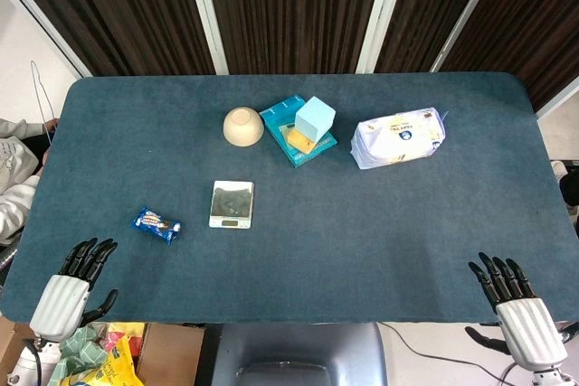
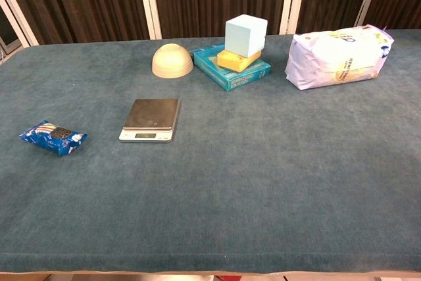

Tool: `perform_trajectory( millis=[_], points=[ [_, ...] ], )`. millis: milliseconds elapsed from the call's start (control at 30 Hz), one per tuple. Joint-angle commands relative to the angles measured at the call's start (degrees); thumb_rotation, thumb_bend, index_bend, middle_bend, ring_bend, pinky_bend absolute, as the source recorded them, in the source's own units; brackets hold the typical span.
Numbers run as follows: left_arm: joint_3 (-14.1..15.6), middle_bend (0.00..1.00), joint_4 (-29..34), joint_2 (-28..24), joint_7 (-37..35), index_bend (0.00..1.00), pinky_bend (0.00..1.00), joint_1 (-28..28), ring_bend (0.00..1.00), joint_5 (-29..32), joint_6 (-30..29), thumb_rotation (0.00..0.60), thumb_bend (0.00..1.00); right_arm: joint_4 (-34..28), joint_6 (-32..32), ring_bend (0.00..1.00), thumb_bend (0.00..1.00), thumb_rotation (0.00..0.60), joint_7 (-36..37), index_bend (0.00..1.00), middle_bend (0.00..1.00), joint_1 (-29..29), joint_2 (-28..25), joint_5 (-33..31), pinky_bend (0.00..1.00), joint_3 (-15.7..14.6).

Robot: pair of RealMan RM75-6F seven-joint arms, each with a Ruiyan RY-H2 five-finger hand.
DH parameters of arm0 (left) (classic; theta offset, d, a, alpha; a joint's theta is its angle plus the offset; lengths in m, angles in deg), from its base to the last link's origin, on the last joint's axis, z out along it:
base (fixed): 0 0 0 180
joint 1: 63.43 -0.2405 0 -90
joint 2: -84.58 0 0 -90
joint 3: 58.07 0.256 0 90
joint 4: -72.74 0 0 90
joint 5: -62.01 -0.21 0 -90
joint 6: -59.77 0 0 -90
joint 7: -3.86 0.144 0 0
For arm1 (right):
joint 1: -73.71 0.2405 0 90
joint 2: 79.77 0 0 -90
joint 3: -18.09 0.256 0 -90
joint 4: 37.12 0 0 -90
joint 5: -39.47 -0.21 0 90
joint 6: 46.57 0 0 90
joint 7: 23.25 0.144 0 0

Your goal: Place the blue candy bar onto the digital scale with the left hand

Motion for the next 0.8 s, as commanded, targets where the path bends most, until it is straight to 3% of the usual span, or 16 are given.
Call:
perform_trajectory(
  millis=[33, 100, 133, 167, 233, 267, 333, 433, 500, 633, 800],
  points=[
    [0.1, 0.08, -0.1, 0.3, 0.0, 0.0, 0.04, -0.1, 0.0, -0.6, -0.2, 0.6, 0.36, -0.1, -0.6, 0.0, 0.13, 0.545, -0.3, 0.0, 0.0, 0.1, 0.1, -0.1, 0.0, 0.0],
    [-0.3, 0.15, -0.5, 1.7, 0.7, 0.0, 0.1, -0.4, 0.1, -0.9, -1.1, 0.6, 0.36, -0.1, -0.9, 0.0, 0.13, 0.545, -0.6, 0.0, 0.0, 0.3, 0.2, 0.2, 0.0, -0.1],
    [-0.6, 0.25, -0.7, 2.9, 0.9, 0.01, 0.23, -0.6, 0.24, -1.2, -1.8, 0.6, 0.36, -0.2, -1.0, 0.0, 0.13, 0.544, -0.6, 0.0, 0.0, 0.3, 0.2, 0.2, 0.0, -0.2],
    [-0.8, 0.44, -1.2, 4.5, 0.7, 0.04, 0.48, -0.7, 0.49, -1.4, -2.3, 0.6, 0.39, -0.3, -1.2, 0.0, 0.13, 0.545, -0.6, 0.0, 0.0, 0.4, 0.2, 0.2, 0.0, -0.2],
    [0.2, 0.73, -1.4, 7.3, -2.2, 0.12, 0.84, 0.1, 0.83, -2.4, -0.4, 0.6, 0.45, -0.3, -1.6, 0.0, 0.13, 0.544, -0.9, 0.0, 0.0, 0.6, 0.4, 0.3, 0.0, -0.1],
    [0.7, 0.86, -0.6, 8.0, -4.0, 0.17, 0.95, 0.8, 0.94, -2.5, 1.3, 0.6, 0.49, -0.3, -1.8, 0.0, 0.13, 0.544, -1.1, 0.0, 0.0, 0.6, 0.5, 0.2, 0.0, -0.1],
    [1.0, 0.98, 2.1, 8.7, -5.0, 0.23, 1.0, 3.2, 1.0, -1.3, 7.0, 0.6, 0.58, -0.6, -2.7, 0.0, 0.13, 0.545, -1.6, 0.0, 0.0, 0.8, 0.7, -0.2, 0.0, -0.1],
    [-1.9, 1.0, 6.3, 9.6, -0.8, 0.25, 1.0, 7.5, 1.0, 4.5, 17.0, 0.6, 0.63, -0.9, -3.5, 0.0, 0.13, 0.546, -2.5, 0.0, 0.0, 1.1, 1.0, -0.1, 0.0, -0.3],
    [-4.9, 1.0, 8.0, 11.5, 3.3, 0.25, 1.0, 10.0, 1.0, 9.9, 22.4, 0.6, 0.62, -1.1, -3.9, 0.0, 0.13, 0.546, -2.7, 0.0, 0.0, 1.1, 1.1, 0.1, 0.0, -0.6],
    [-9.0, 1.0, 7.4, 16.4, 12.4, 0.23, 1.0, 13.3, 1.0, 17.5, 27.4, 0.6, 0.56, -1.2, -4.4, 0.0, 0.13, 0.544, -3.1, 0.0, 0.0, 1.1, 1.2, -0.3, 0.0, -0.5],
    [-12.2, 1.0, 5.6, 22.2, 22.0, 0.2, 1.0, 16.3, 1.0, 25.0, 29.8, 0.6, 0.57, -1.2, -5.3, 0.0, 0.13, 0.544, -3.6, 0.0, 0.0, 1.3, 1.2, -0.9, 0.0, -0.5]
  ],
)
